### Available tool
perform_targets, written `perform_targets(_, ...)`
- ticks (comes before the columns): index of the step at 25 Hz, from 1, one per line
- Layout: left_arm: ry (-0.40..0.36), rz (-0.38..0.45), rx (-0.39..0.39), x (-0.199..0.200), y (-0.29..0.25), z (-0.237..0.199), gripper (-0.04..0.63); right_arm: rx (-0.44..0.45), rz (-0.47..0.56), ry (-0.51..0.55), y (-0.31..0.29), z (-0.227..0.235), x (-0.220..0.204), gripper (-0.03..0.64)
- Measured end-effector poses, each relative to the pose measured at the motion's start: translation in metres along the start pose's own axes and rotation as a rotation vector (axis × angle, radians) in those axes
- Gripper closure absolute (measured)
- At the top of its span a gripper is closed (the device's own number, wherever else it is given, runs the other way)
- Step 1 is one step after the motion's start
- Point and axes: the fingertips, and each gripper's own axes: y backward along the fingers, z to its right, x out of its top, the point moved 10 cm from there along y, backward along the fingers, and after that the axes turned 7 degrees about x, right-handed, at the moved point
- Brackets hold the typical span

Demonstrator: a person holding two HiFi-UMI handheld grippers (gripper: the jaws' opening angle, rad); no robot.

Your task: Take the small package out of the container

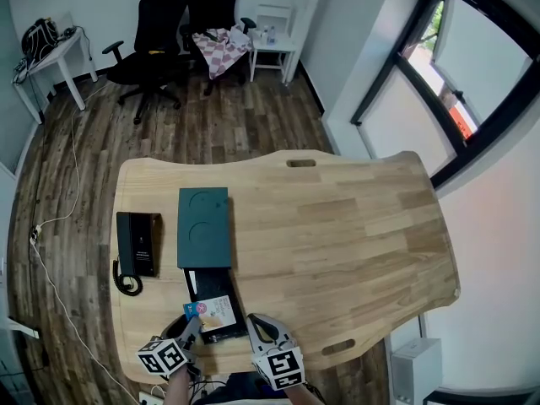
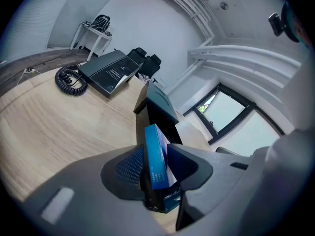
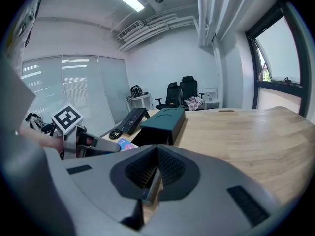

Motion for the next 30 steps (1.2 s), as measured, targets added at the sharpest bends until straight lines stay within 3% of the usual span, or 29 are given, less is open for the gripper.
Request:
perform_targets(3, 0.024, 0.009, -0.023, 0.0, 0.004, -0.001, 0.473, -0.002, 0.003, 0.007, 0.001, -0.002, 0.002, 0.612)
perform_targets(13, 0.086, 0.045, -0.053, 0.004, 0.012, -0.002, 0.492, 0.004, 0.021, 0.012, 0.011, -0.009, 0.002, 0.612)
perform_targets(30, 0.093, 0.09, -0.125, 0.014, 0.031, 0.018, 0.499, -0.02, 0.109, 0.048, 0.04, -0.02, 0.017, 0.612)
